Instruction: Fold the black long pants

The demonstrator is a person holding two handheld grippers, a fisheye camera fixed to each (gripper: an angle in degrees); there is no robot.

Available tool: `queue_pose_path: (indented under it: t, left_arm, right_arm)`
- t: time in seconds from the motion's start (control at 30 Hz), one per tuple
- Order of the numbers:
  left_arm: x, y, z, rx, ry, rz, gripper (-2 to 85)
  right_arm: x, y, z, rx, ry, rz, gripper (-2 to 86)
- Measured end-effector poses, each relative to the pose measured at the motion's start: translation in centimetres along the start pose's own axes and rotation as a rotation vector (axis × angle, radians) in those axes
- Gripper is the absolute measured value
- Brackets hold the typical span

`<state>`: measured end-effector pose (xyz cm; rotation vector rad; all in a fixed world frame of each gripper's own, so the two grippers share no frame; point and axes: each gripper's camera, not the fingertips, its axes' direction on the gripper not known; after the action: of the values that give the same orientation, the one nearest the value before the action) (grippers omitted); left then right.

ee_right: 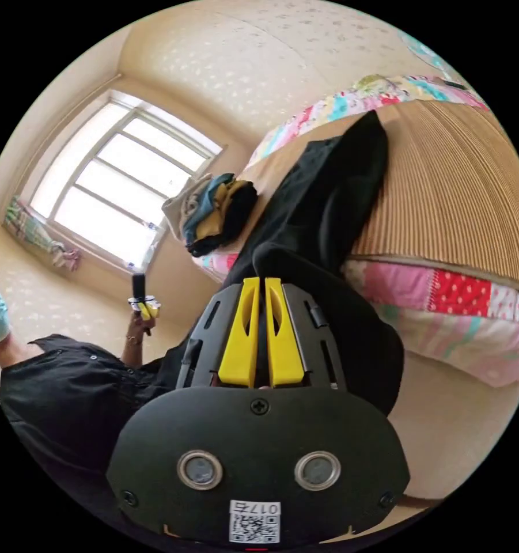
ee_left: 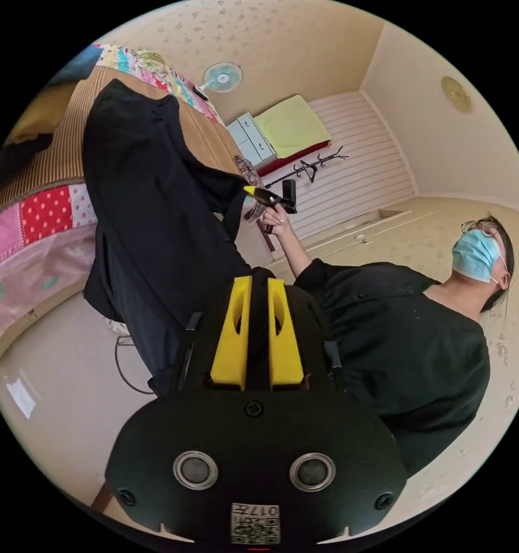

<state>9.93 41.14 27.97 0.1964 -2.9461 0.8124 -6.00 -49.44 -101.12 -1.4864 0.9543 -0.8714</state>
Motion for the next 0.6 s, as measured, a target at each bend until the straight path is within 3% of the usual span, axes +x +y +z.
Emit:
queue_pose_path:
  t: [0.1,0.17,0.23,0.37,0.47,0.6]
  left_arm:
    - [0.3,-2.2,1.9,0.03,0.033,0.049,11.4]
    - [-0.4,-3.4,3.4,0.057,0.034,0.049,13.4]
    - [-1.5,-4.5,5.0,0.118,-0.032,0.053,16.3]
    - [-3.6,-6.4,8.1,0.203,-0.212,0.125,18.5]
    - [-3.9,-7.7,10.0,0.178,-0.313,0.222,16.5]
    - [-3.5,-9.8,13.4,0.055,-0.081,0.347,2.7]
  right_arm:
    - [-5.8,-5.2,0.7,-0.054,-0.197,-0.134,1.9]
    - [-7.9,-7.8,3.0,-0.109,-0.2,-0.16,1.9]
    - [-8.7,-9.9,7.2,-0.218,-0.202,-0.158,1.9]
    - [-9.2,-9.5,10.8,-0.255,-0.194,-0.18,1.9]
    - [-8.4,-8.1,11.1,-0.219,-0.244,-0.147,1.9]
    - [-6.9,-6.5,10.0,-0.167,-0.329,-0.095,2.0]
